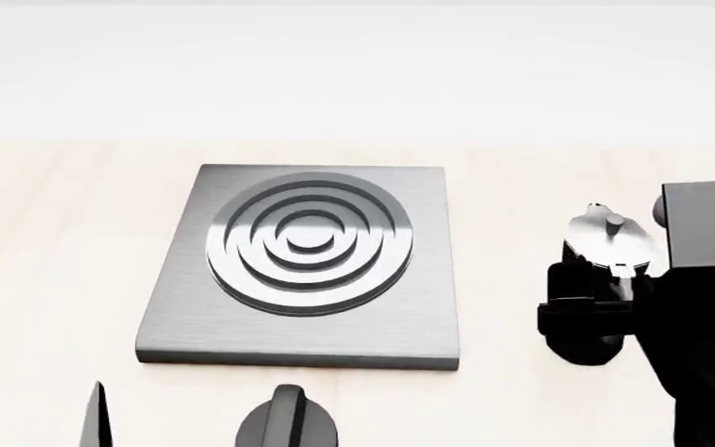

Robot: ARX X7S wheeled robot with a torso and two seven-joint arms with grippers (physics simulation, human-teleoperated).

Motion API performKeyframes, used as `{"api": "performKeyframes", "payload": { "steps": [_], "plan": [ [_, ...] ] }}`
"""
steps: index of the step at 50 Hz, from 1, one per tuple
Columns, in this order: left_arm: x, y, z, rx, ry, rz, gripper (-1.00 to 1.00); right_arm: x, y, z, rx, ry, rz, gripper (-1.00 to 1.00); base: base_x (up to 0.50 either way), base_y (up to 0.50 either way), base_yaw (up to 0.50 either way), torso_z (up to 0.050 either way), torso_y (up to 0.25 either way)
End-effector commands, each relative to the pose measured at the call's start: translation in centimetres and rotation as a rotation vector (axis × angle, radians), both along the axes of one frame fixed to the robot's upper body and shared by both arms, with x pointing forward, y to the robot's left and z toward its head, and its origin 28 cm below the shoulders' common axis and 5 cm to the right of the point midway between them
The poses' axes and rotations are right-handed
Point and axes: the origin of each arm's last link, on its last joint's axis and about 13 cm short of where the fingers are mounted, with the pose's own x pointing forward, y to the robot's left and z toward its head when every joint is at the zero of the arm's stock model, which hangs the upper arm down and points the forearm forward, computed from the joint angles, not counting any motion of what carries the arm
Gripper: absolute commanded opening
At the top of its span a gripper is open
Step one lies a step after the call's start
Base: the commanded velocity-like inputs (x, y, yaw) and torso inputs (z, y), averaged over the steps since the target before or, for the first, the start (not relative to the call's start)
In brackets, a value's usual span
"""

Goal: Put both moka pots on the stove.

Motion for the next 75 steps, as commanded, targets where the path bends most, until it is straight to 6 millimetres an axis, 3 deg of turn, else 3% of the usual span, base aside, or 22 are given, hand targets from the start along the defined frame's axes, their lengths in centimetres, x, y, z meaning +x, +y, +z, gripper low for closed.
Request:
{"api": "performKeyframes", "payload": {
  "steps": [1,8,28,46,57,58,75],
  "plan": [
    [0.1,0.0,-0.1,0.001,0.002,-0.004,1.0,1.1,-0.5,-1.3,0.006,0.048,-0.009,1.0,0.0,0.0,0.0,0.0,0.0],
    [0.0,-0.2,0.1,0.0,0.005,-0.004,1.0,1.8,-0.7,-2.9,0.01,0.078,-0.016,1.0,0.0,0.0,0.0,0.0,0.0],
    [0.2,0.0,-0.4,0.002,0.007,0.001,1.0,2.1,-0.9,-4.8,0.028,0.109,-0.036,1.0,0.0,0.0,0.0,0.0,0.0],
    [-0.1,-0.3,0.3,0.002,0.008,0.001,1.0,2.0,-0.6,-5.3,0.027,0.115,-0.037,1.0,0.0,0.0,0.0,0.0,0.0],
    [0.2,0.0,-0.4,0.001,0.008,0.0,1.0,1.9,-0.5,-5.3,0.022,0.122,-0.043,1.0,0.0,0.0,0.0,0.0,0.0],
    [0.2,0.0,-0.4,0.001,0.008,0.001,1.0,1.9,-0.5,-5.4,0.023,0.122,-0.042,-1.0,0.0,0.0,0.0,0.0,0.0],
    [0.6,0.3,-1.1,0.002,0.01,0.005,1.0,1.6,-0.5,-4.8,0.016,0.108,-0.035,-1.0,0.0,0.0,0.0,0.0,0.0]
  ]
}}
